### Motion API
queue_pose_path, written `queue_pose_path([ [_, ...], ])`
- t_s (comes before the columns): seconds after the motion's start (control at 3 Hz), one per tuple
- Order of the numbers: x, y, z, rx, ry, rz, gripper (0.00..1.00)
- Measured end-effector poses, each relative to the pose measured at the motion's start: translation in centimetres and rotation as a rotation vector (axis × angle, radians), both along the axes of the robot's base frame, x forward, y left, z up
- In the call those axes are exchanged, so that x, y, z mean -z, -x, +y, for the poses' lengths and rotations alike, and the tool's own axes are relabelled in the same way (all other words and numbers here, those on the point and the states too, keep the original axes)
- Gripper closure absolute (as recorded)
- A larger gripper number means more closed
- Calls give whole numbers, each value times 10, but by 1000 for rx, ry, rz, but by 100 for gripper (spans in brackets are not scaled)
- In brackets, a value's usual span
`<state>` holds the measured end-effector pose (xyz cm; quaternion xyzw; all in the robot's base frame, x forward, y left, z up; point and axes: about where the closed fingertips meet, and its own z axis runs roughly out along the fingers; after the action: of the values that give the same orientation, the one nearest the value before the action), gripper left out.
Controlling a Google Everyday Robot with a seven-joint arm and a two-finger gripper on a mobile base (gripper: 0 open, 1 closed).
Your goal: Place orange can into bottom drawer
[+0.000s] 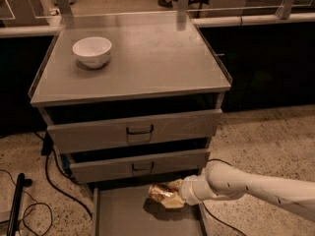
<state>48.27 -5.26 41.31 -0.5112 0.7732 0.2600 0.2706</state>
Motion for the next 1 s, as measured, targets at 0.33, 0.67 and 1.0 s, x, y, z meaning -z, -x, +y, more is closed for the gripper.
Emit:
queue_pose_path([
  [0.33, 43, -4, 13, -1, -38, -49, 100],
  [0.67, 45, -4, 13, 0, -36, -47, 100],
  [1.0, 92, -8, 11, 29, 21, -18, 100],
])
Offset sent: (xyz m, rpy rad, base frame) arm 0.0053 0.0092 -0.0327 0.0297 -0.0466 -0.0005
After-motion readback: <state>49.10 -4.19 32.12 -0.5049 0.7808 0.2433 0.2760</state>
